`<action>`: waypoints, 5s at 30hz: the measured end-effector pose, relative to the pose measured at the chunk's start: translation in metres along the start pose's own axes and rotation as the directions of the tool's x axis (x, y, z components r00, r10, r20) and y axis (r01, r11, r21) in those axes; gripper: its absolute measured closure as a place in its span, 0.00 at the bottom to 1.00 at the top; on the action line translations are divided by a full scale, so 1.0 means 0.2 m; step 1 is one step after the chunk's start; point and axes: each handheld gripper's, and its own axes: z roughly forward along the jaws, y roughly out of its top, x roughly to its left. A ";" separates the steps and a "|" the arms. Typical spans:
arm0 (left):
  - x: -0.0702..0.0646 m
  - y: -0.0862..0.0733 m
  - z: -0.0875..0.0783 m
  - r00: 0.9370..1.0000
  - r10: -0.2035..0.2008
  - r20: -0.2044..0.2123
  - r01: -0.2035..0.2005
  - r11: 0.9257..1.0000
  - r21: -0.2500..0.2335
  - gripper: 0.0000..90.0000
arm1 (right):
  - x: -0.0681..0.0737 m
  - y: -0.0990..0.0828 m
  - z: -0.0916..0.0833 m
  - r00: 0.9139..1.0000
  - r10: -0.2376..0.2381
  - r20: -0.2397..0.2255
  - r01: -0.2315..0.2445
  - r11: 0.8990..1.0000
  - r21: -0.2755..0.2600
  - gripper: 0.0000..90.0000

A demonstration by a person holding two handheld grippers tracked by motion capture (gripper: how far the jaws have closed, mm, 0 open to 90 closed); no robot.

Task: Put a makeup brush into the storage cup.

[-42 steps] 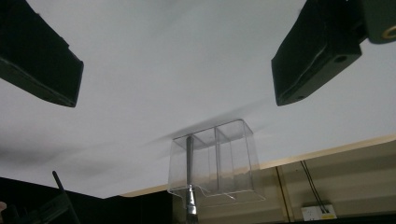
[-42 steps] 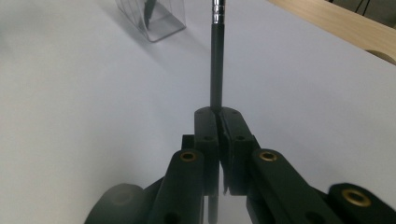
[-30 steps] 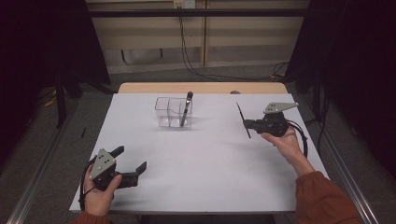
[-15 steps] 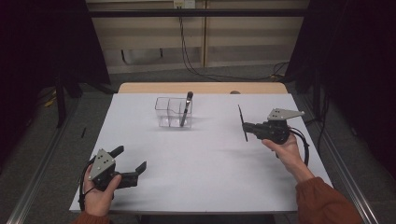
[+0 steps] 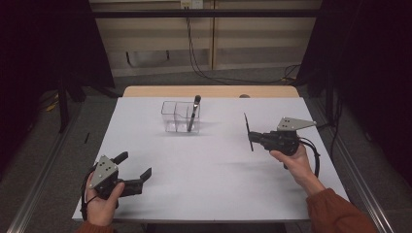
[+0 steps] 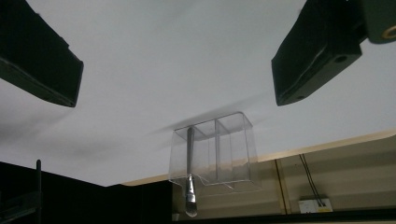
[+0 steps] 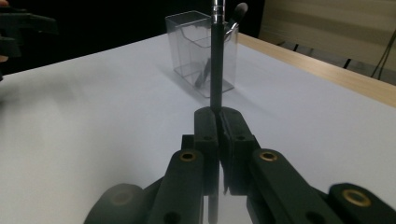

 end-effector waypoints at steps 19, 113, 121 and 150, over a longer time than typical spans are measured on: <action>-0.04 0.02 0.03 0.999 -0.011 0.031 0.011 1.000 0.010 0.03 | 0.15 0.01 0.00 0.997 -0.014 -0.070 0.011 0.999 -0.045 0.96; -0.54 0.31 0.68 0.918 -0.041 0.395 0.055 0.998 -0.022 0.84 | 0.40 -0.03 0.25 0.982 0.016 -0.188 -0.018 1.000 -0.009 0.96; -0.53 0.31 0.67 0.911 -0.084 0.403 0.092 0.996 0.000 0.90 | 0.41 -0.04 0.26 0.982 0.021 -0.188 -0.023 1.000 -0.010 0.96; -0.52 0.35 0.63 0.913 -0.059 0.403 0.077 0.997 -0.028 0.95 | 0.42 -0.05 0.26 0.981 0.011 -0.192 -0.014 1.000 -0.015 0.77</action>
